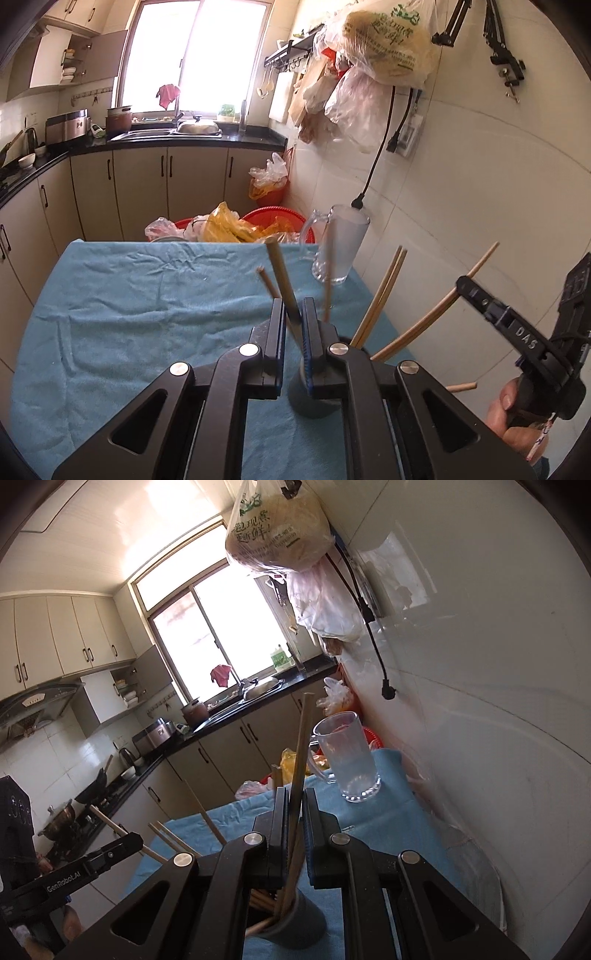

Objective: Organize utensils
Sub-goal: 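Lower both held chopsticks into the black cup, then open both tools to drop the chopsticks into the cup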

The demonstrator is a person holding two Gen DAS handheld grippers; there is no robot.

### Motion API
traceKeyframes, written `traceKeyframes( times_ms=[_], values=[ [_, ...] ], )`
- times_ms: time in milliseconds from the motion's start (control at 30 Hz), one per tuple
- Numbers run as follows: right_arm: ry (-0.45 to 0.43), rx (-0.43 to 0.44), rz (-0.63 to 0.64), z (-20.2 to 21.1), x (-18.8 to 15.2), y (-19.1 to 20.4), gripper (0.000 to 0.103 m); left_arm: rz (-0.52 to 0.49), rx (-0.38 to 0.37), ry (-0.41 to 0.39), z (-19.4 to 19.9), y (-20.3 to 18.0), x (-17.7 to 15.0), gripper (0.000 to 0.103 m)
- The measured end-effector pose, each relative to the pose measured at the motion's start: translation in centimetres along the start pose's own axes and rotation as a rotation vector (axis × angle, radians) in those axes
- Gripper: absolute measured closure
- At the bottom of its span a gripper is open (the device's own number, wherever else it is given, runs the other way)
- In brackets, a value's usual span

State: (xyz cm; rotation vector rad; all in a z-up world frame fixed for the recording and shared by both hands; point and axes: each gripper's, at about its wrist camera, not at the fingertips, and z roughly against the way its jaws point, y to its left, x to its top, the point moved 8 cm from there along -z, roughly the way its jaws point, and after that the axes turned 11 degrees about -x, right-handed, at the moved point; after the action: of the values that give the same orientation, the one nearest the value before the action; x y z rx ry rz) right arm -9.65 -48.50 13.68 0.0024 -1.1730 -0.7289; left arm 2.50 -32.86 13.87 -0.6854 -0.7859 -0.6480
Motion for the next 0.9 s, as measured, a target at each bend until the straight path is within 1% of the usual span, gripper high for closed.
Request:
traceKeyframes(
  times_ms=[133,267,600,900],
  values=[
    [-0.015,-0.016,0.016,0.4,-0.3,-0.2,0.095,-0.003,0.006,0.020,-0.5,0.1,-0.7,0.094],
    [0.008,-0.001,-0.004,0.4,-0.5,-0.7,0.095,-0.009,0.015,0.026,-0.7,0.0,-0.7,0.094],
    [0.017,0.017,0.018,0.4,-0.4,0.2,0.094,0.011,0.024,0.050,-1.3,0.6,-1.5,0.093],
    [-0.004,0.026,0.029,1.7,0.6,0.8,0.094,0.017,0.038,0.045,-1.1,1.0,-1.7,0.093]
  ],
)
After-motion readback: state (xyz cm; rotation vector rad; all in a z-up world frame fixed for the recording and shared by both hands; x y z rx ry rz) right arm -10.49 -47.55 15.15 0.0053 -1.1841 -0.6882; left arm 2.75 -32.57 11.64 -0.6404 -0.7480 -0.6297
